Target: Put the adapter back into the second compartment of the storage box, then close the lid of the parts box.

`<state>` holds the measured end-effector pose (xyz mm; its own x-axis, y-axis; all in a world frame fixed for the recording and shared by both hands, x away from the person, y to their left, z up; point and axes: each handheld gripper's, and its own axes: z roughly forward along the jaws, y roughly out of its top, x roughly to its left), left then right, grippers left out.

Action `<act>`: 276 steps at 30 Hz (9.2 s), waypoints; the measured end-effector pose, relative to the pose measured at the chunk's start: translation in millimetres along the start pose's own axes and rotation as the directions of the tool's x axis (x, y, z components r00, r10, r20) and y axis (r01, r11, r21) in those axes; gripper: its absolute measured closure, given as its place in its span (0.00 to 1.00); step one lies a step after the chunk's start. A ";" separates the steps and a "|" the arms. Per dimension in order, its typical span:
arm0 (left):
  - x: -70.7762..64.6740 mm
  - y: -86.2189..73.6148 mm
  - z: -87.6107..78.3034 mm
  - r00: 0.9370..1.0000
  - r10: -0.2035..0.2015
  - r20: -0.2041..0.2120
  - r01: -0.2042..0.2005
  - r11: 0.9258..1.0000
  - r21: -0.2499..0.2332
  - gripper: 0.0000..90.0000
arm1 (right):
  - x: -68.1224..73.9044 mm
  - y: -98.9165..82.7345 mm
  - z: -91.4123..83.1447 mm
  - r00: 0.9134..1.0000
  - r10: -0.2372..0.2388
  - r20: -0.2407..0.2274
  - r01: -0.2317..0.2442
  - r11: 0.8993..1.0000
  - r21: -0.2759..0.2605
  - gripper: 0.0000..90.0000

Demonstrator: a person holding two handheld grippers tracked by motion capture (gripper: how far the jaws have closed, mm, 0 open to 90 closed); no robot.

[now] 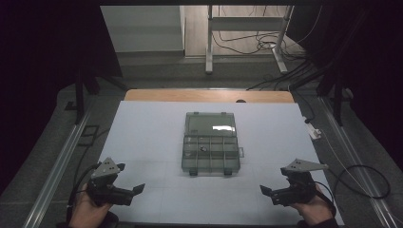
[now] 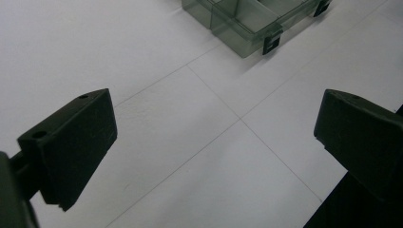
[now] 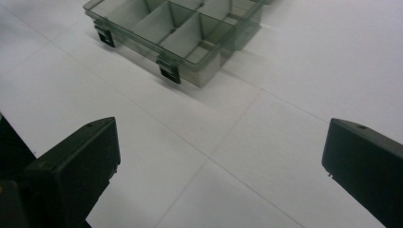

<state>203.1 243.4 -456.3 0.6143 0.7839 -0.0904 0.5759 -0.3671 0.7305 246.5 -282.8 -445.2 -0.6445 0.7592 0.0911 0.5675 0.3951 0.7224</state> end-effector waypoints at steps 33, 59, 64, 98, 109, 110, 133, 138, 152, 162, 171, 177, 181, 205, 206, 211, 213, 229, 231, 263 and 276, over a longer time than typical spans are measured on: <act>-0.6 10.1 6.0 1.000 -0.011 0.019 0.011 1.000 -0.014 0.00 | 1.8 -1.8 -8.7 0.999 0.006 0.037 -0.006 1.000 0.009 0.00; 15.1 38.2 44.9 0.999 -0.012 0.049 0.014 0.999 -0.049 0.00 | -3.6 31.4 19.0 1.000 -0.024 -0.008 0.024 1.000 -0.003 0.00; 19.1 41.0 51.5 0.996 -0.004 0.084 0.008 0.998 -0.057 0.00 | -5.4 38.8 26.2 0.999 -0.026 -0.020 0.026 1.000 -0.004 0.00; 27.2 74.7 97.1 0.994 0.000 0.108 -0.001 1.000 0.003 0.00 | -28.1 80.5 78.1 0.999 -0.041 0.005 0.041 0.999 0.031 0.00; 27.2 87.4 110.8 0.993 0.005 0.115 -0.008 1.000 0.026 0.00 | -34.1 97.9 94.6 0.999 -0.045 0.014 0.045 0.999 0.025 0.00; 27.6 89.3 112.7 0.993 0.002 0.115 -0.005 1.000 0.025 0.00 | -34.3 98.9 95.6 0.999 -0.046 0.013 0.045 0.999 0.026 0.00; 42.2 108.4 133.5 0.988 0.018 0.152 -0.022 0.999 0.023 0.00 | -49.1 126.3 135.2 1.000 0.020 0.022 -0.021 0.998 0.062 0.00; 47.6 111.5 138.7 0.986 0.018 0.165 -0.023 0.999 0.027 0.00 | -52.4 132.3 144.8 0.998 0.030 0.057 -0.035 0.997 0.075 0.00; 52.7 120.3 153.3 0.983 0.026 0.180 -0.031 0.999 0.030 0.00 | -58.1 148.7 167.0 0.997 0.042 0.059 -0.051 0.988 0.146 0.00; 56.0 125.5 166.3 0.981 0.025 0.192 -0.034 0.998 0.044 0.00 | -63.6 156.7 177.9 0.997 0.039 0.066 -0.048 0.989 0.138 0.00; 56.5 132.1 180.8 0.977 0.026 0.209 -0.038 0.998 0.054 0.00 | -71.3 161.3 191.6 0.995 0.044 0.091 -0.060 0.984 0.171 0.00; 52.6 131.1 187.8 0.975 0.036 0.220 -0.048 0.998 0.050 0.00 | -75.3 162.9 200.5 0.995 0.039 0.093 -0.056 0.979 0.194 0.00; 49.4 129.2 190.5 0.976 0.055 0.213 -0.067 0.996 0.052 0.00 | -78.0 164.5 204.7 0.994 0.039 0.101 -0.059 0.978 0.199 0.00; 53.6 121.9 193.4 0.977 0.047 0.208 -0.058 0.997 0.048 0.00 | -86.0 157.1 228.5 0.992 0.031 0.119 -0.065 0.955 0.290 0.00; 53.6 121.8 193.3 0.977 0.048 0.210 -0.059 0.997 0.048 0.00 | -85.9 156.6 228.9 0.992 0.025 0.127 -0.061 0.955 0.292 0.02; 52.5 122.3 193.0 0.975 0.055 0.217 -0.066 0.997 0.043 0.00 | -86.1 157.5 227.2 0.991 0.027 0.131 -0.065 0.953 0.297 0.18; 52.2 122.5 193.2 0.974 0.058 0.218 -0.070 0.997 0.044 0.00 | -85.6 158.9 225.7 0.992 0.043 0.120 -0.077 0.952 0.295 0.29; 49.3 123.4 194.9 0.974 0.069 0.214 -0.085 0.994 0.065 0.00 | -87.9 164.4 224.8 0.977 0.136 0.166 -0.182 0.935 0.306 0.76; 49.2 123.6 195.1 0.974 0.072 0.213 -0.088 0.994 0.070 0.00 | -89.3 165.4 225.2 0.971 0.160 0.177 -0.209 0.929 0.306 0.80; 89.2 144.8 207.1 0.995 -0.041 0.091 0.035 0.997 0.073 0.90 | -80.3 170.0 207.6 0.868 0.427 0.253 -0.470 0.872 0.139 0.97; 94.5 145.7 238.5 0.994 -0.093 0.065 0.083 0.986 0.147 0.99 | -72.6 168.9 195.6 0.882 0.405 0.242 -0.433 0.898 0.076 0.97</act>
<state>473.7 144.5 -519.8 0.5918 0.7803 -0.2021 0.6980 -0.3707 0.6127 489.4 -170.0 -463.8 -0.2145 0.9545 0.2071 0.8279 0.0652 0.5570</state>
